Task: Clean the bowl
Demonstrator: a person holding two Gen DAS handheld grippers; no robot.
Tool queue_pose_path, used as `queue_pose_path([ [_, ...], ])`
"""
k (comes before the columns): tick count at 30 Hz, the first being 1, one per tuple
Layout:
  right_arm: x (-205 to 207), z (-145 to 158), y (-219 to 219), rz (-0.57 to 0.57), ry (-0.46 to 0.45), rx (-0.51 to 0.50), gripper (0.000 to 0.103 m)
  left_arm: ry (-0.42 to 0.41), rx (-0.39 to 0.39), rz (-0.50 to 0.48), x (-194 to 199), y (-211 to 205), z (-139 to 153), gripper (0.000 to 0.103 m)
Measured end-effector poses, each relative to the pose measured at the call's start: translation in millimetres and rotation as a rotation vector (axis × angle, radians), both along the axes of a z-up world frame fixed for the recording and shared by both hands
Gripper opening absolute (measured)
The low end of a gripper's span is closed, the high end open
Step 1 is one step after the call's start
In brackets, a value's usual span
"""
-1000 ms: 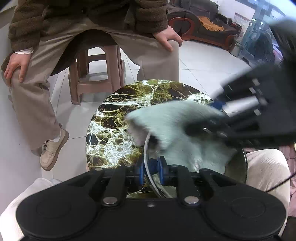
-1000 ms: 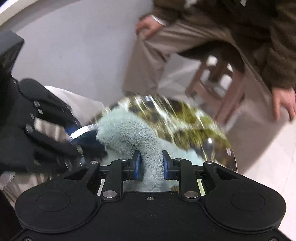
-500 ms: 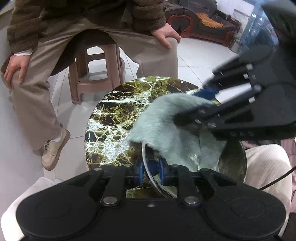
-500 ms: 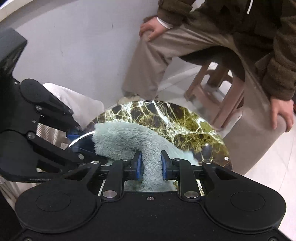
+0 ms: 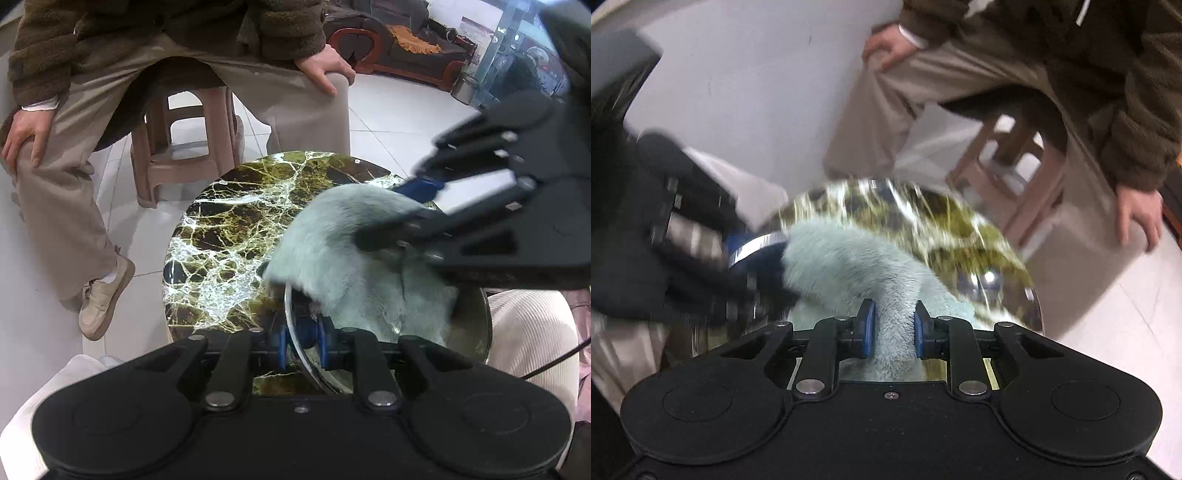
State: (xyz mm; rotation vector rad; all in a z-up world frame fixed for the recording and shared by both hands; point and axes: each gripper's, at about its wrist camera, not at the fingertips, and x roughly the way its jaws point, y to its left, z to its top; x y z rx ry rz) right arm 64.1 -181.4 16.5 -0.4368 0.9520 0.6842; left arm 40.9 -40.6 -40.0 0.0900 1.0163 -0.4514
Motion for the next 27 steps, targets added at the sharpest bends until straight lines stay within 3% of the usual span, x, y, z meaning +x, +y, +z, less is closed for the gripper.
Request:
queue_pose_path([
  [8, -26.1, -15.5, -34.7, -0.079, 0.097, 0.024, 0.021, 0.001, -0.01, 0.008, 0.8, 1.6, -0.6, 0.015],
  [13, -31.3, -4.5, -17.8, -0.049, 0.016, -0.055, 0.021, -0.001, 0.001, -0.005, -0.9, 0.5, -0.1, 0.015],
  [19, -1.5, -2.1, 9.5, -0.005, -0.019, 0.005, 0.025, -0.002, 0.003, -0.003, -2.8, 0.7, -0.2, 0.016],
  [23, -5.0, -11.6, -11.2, -0.097, 0.029, 0.056, 0.025, -0.01, -0.011, 0.008, -3.8, 3.4, -1.6, 0.016],
  [27, -36.7, -18.1, -42.1, -0.22, 0.092, 0.134, 0.025, -0.02, -0.031, 0.026, -5.9, 4.8, -2.8, 0.016],
])
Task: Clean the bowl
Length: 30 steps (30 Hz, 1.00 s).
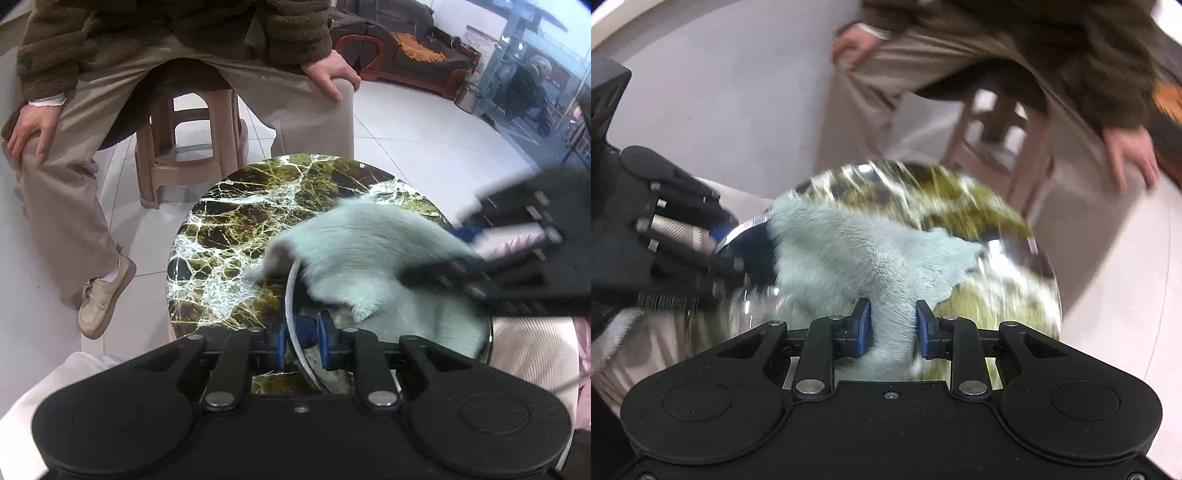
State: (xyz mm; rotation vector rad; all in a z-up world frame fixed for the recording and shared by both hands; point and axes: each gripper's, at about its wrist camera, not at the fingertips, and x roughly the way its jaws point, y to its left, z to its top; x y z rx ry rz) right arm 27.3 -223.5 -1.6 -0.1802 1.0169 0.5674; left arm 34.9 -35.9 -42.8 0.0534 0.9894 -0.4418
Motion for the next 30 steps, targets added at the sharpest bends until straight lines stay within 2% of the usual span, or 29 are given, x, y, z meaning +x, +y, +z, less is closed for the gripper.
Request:
queue_pose_path([
  [2, -10.8, -1.4, -6.3, -0.044, 0.018, 0.058, 0.025, -0.008, -0.013, 0.013, 0.7, 0.1, 1.3, 0.016],
  [6, -21.1, -6.2, -9.7, -0.125, -0.011, 0.096, 0.025, -0.064, -0.029, 0.049, 6.8, -0.3, 11.0, 0.015],
  [9, -20.0, -8.7, -12.4, -0.144, -0.012, 0.12, 0.025, -0.069, -0.06, 0.053, 16.5, -1.8, 14.7, 0.015],
  [11, -18.5, -9.3, -12.3, -0.142, -0.016, 0.12, 0.026, -0.075, -0.053, 0.054, 14.8, -3.1, 13.8, 0.014],
  [15, -5.3, -9.5, -8.1, -0.082, -0.028, 0.064, 0.026, -0.082, -0.031, 0.043, 1.5, -0.1, 13.0, 0.006],
  [20, 13.1, -5.9, 2.2, 0.023, -0.039, 0.027, 0.026, -0.053, -0.017, 0.031, -17.3, 9.8, 15.4, 0.011],
  [24, 20.0, -0.9, 16.1, 0.147, -0.062, -0.062, 0.026, -0.062, -0.015, 0.029, -0.3, 6.4, 15.2, 0.011],
  [26, 21.0, 1.4, 17.9, 0.168, -0.069, -0.077, 0.026, -0.033, -0.028, 0.015, 9.0, 5.0, 8.5, 0.011],
  [30, 22.4, 12.0, 31.2, 0.27, -0.13, -0.141, 0.028, -0.034, -0.011, -0.028, 7.0, 1.6, 4.9, 0.011],
])
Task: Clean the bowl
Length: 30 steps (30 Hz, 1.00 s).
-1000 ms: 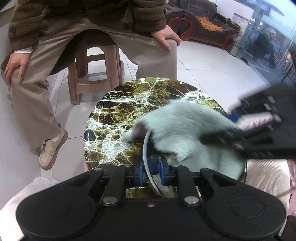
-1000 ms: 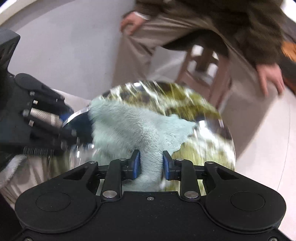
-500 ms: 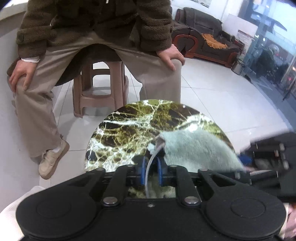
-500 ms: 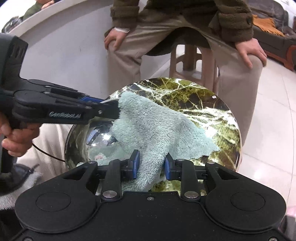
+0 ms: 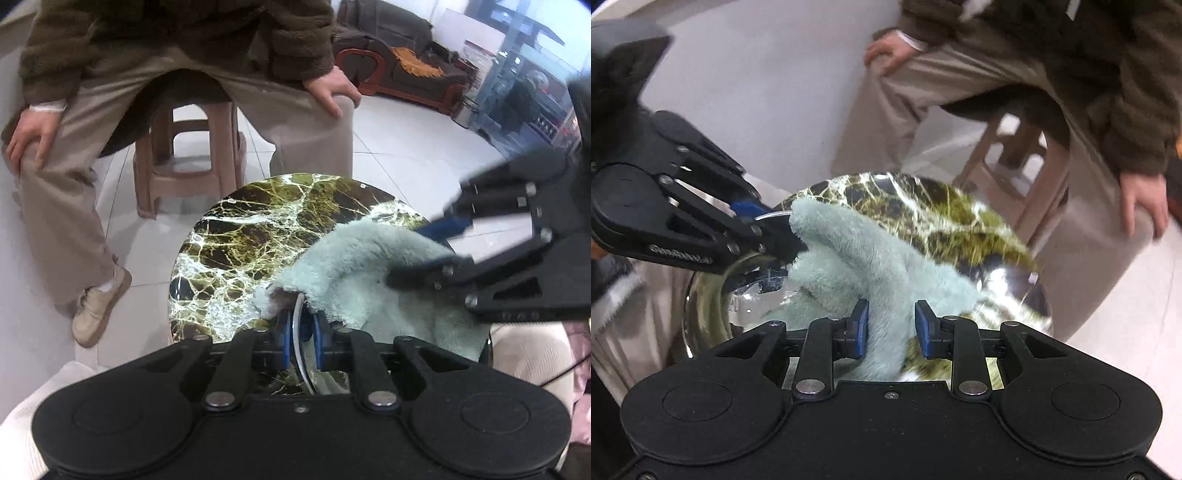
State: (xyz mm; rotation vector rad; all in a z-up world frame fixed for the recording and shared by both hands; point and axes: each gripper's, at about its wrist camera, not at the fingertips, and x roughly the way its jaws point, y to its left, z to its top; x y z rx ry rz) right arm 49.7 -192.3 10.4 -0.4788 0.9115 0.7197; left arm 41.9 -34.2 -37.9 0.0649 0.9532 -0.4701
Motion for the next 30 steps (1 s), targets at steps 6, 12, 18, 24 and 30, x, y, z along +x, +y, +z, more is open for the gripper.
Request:
queue_pose_path([
  [6, 11.8, 2.0, 29.2, 0.155, -0.019, -0.038, 0.027, 0.01, 0.007, 0.008, -1.3, 0.5, -2.0, 0.013],
  [12, 11.0, 1.0, 13.8, 0.082, 0.014, -0.003, 0.017, 0.015, -0.018, 0.03, -3.0, 2.8, -3.2, 0.012],
  [18, -13.6, 0.8, -8.9, 0.025, 0.04, -0.039, 0.015, 0.024, -0.023, 0.017, -0.4, 2.5, -2.2, 0.012],
  [24, 5.6, 7.7, 20.5, 0.1, -0.007, -0.04, 0.017, 0.008, 0.018, -0.024, -0.7, -2.7, -1.6, 0.013],
  [30, 10.2, -3.3, 8.9, 0.064, 0.056, -0.027, 0.019, 0.012, 0.005, -0.008, 1.3, -1.3, -3.2, 0.013],
])
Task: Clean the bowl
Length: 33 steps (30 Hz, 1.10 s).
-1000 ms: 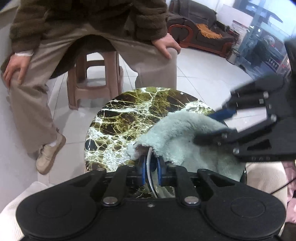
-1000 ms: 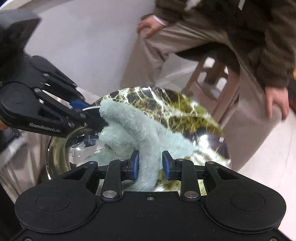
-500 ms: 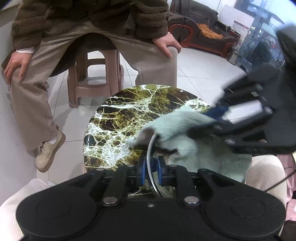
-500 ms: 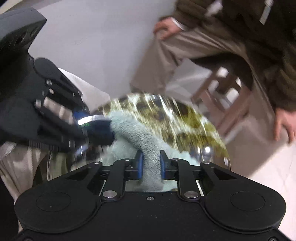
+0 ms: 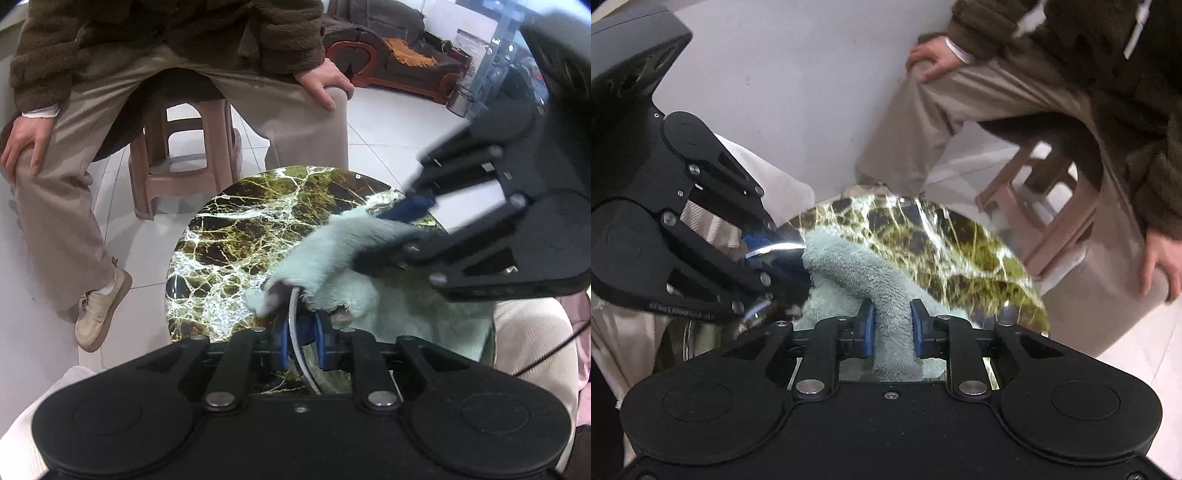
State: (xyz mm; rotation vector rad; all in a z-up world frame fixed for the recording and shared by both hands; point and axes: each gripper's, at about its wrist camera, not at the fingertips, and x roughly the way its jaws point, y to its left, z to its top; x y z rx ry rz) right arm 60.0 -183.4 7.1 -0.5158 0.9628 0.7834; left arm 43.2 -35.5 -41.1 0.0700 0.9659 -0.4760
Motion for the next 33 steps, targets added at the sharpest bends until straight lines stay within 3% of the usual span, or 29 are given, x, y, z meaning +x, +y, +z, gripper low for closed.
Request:
queue_pose_path([
  [4, -20.2, -1.6, -15.3, -0.001, 0.038, -0.031, 0.019, -0.007, 0.003, -0.019, -0.3, 0.4, -0.3, 0.013],
  [7, -19.8, 9.7, -3.9, 0.026, -0.036, -0.047, 0.019, -0.008, 0.023, -0.042, -0.6, -0.9, 0.6, 0.013],
  [12, -3.4, 14.6, 17.9, 0.053, -0.054, 0.007, 0.019, -0.004, 0.03, -0.033, -0.2, -2.0, 0.2, 0.014],
  [18, -13.2, -5.3, -13.6, -0.011, 0.037, -0.026, 0.019, -0.001, 0.0, -0.026, -0.1, 2.2, -1.8, 0.013],
  [22, -25.1, 1.7, -3.6, 0.013, -0.019, -0.096, 0.019, 0.001, -0.003, -0.033, 0.5, 1.6, -2.3, 0.014],
  [28, 3.1, 7.8, 16.7, 0.001, -0.039, 0.003, 0.019, -0.005, 0.017, -0.022, -2.9, -2.1, -1.6, 0.014],
  [32, 2.0, -2.8, -0.6, -0.086, 0.009, 0.027, 0.019, -0.013, -0.009, 0.006, -6.8, 0.7, -4.3, 0.015],
  [33, -7.2, -6.6, -17.8, -0.16, 0.04, 0.056, 0.019, -0.016, -0.014, 0.011, -8.4, 0.8, -5.2, 0.016],
])
